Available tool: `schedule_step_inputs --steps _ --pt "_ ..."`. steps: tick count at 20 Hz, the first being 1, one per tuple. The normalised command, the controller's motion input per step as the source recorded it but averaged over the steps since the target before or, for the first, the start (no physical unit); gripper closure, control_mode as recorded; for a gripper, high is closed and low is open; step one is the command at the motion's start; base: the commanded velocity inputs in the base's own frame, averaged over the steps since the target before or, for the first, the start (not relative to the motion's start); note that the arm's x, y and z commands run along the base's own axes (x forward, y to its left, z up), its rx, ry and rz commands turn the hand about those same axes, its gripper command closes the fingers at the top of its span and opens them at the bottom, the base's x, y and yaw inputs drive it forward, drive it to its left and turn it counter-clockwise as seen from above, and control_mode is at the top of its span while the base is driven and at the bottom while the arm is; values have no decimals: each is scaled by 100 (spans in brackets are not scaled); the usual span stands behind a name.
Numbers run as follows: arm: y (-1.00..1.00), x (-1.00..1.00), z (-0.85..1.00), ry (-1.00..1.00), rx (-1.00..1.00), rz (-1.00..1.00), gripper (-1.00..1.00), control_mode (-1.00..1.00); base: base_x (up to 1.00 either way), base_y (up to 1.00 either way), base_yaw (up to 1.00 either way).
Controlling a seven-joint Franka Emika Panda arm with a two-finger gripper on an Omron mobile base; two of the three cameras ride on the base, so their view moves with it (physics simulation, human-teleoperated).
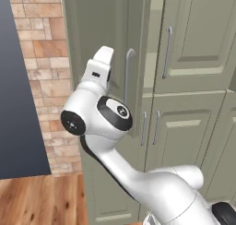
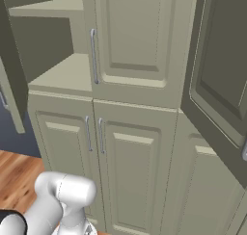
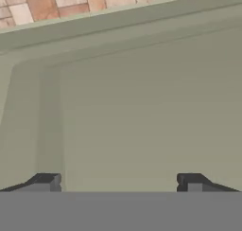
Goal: Close all open cabinet doors.
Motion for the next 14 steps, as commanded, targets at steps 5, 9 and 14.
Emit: schedule_step_inputs --steps 5,9,14 --pt "-63 36 0 -8 3 0 -100 -100 0 0 0" --pt "-61 47 0 -6 5 0 -100 -100 0 0 0" --pt "-48 57 0 -3 7 0 -100 -100 0 0 0"
